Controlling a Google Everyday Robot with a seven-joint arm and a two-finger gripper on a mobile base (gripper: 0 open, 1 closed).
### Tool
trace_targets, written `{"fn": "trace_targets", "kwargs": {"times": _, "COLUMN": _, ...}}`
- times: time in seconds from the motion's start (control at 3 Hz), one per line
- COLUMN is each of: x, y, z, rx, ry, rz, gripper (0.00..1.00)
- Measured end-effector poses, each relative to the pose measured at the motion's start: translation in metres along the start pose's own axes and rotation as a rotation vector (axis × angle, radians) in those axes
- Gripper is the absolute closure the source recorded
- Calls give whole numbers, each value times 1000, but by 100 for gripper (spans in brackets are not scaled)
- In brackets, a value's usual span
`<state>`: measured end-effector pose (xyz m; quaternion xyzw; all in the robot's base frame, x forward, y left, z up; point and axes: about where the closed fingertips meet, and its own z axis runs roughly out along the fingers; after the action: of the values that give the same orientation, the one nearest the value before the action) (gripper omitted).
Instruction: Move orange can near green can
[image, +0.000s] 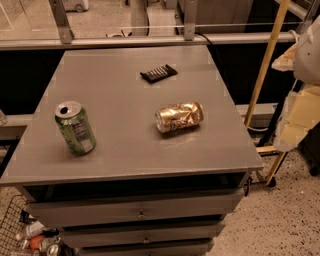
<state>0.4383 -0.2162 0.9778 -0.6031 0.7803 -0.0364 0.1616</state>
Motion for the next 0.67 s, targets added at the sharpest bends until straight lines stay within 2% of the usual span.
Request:
{"fn": "trace_targets", "kwargs": {"times": 0.33, "x": 0, "y": 0, "z": 0, "rx": 0, "ry": 0, "rz": 0, "gripper": 0}}
{"fn": "trace_targets", "kwargs": {"times": 0.67, "x": -24, "y": -23, "z": 22, "rx": -27, "ry": -10, "rz": -76, "gripper": 0}}
